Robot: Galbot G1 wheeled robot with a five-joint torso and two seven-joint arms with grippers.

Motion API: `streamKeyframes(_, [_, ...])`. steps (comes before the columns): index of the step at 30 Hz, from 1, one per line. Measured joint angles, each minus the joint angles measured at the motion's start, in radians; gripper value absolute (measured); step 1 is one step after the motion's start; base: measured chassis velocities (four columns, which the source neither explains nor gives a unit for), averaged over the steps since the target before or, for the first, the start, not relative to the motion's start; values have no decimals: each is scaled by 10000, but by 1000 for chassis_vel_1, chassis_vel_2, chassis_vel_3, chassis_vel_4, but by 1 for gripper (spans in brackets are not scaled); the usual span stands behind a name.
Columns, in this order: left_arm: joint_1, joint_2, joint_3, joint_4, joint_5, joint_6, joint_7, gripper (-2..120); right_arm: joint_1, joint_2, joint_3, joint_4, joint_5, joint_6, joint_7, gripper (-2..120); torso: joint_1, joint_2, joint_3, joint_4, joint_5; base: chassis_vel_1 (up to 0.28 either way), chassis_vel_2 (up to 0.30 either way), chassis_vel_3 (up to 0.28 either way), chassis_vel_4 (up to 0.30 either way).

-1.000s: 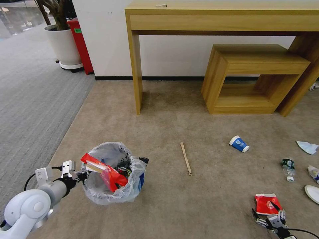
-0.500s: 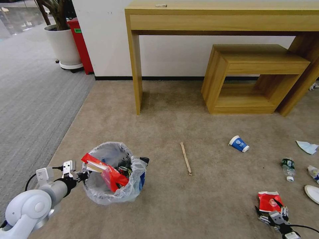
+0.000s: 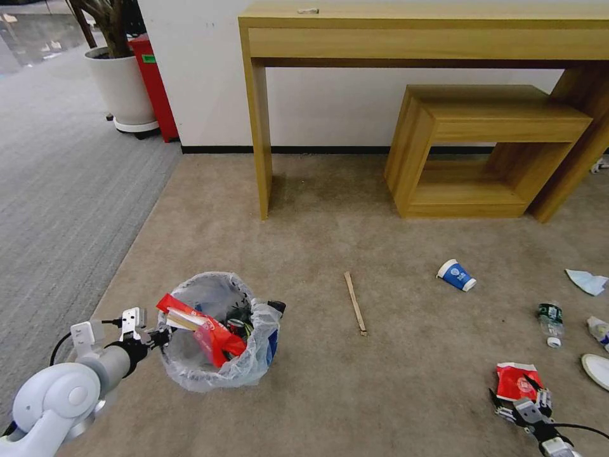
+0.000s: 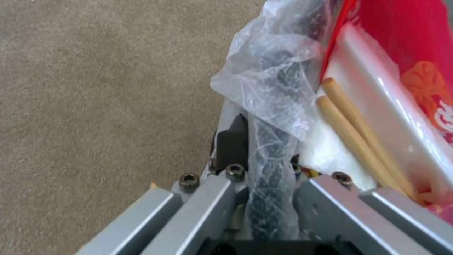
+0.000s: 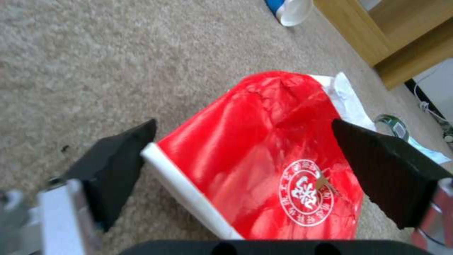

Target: Pick up the trash bin and place the garbage on the floor into it.

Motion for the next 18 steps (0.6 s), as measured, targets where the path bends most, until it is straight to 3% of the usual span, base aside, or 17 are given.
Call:
streamKeyframes(6, [-18,40,17,2,-16,-2,-15,0,-31,14,11,86,62,3,-9,73,0,1,0,0,0,0,0,0,0])
streamKeyframes(13, [-36,83,35,-13,-71,-6,-37,0,-40,-55,24,222,112,4,-34,41,0,0,0,0,0,0,0,0,0])
streamKeyframes(18, [-38,86,44,-18,-77,-7,-40,0,-51,-97,39,233,116,4,-61,26,0,0,0,0,0,0,0,0,0])
